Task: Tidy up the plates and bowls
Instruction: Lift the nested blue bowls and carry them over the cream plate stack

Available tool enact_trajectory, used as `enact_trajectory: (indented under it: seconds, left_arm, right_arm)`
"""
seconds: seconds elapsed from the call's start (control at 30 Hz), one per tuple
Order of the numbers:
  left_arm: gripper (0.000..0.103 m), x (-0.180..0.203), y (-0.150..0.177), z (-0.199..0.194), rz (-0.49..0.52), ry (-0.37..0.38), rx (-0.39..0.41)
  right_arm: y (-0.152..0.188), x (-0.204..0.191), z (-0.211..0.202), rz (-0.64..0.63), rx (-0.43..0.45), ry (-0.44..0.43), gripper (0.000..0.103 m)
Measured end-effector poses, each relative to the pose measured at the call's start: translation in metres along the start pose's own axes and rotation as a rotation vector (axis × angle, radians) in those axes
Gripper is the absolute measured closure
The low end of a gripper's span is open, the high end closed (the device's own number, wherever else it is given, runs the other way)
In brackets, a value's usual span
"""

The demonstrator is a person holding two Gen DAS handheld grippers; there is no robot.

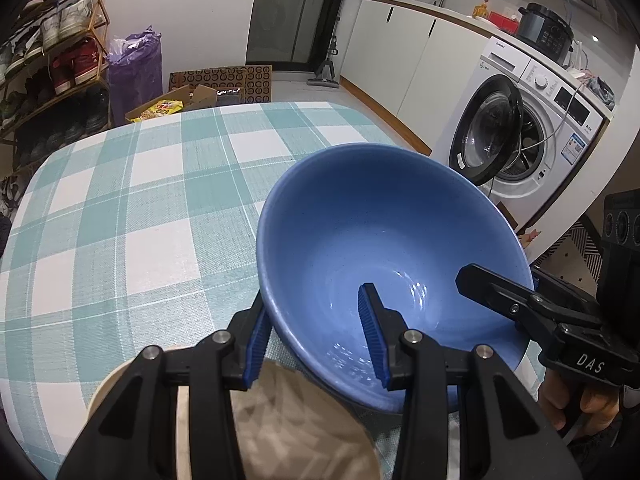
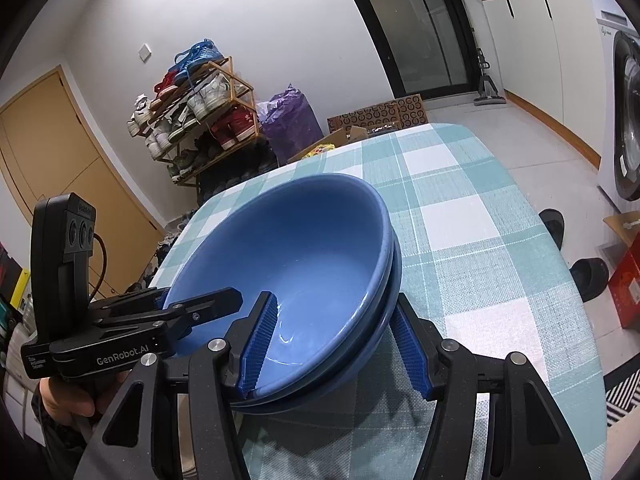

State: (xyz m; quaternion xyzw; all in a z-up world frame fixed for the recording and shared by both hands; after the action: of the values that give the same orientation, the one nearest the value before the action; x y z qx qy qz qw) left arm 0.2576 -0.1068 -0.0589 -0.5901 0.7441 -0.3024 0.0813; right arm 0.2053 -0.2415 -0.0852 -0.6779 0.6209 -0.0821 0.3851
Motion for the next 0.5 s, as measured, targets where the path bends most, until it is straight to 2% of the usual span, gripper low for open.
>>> enact_trajectory:
  seconds: [0.5]
  left_arm:
    - [0.062,0.002,0.002,-0.029,-0.004,-0.023,0.057]
  right_arm:
    - [0.0,-0.008,-0.026,-0.045,0.041,-0.013,0.043]
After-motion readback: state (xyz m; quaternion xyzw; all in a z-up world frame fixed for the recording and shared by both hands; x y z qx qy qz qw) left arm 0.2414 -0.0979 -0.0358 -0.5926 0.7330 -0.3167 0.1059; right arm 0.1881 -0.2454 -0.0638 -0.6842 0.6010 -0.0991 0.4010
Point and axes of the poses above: each gripper's, at about its wrist camera, not at the fingertips, and z roughly the way its jaws point, x to its right, y to its underside, the point moved 7 cm from there along z, roughly the way its jaws point, and after that the axes turned 5 degrees about -x, right-handed, at the moved point
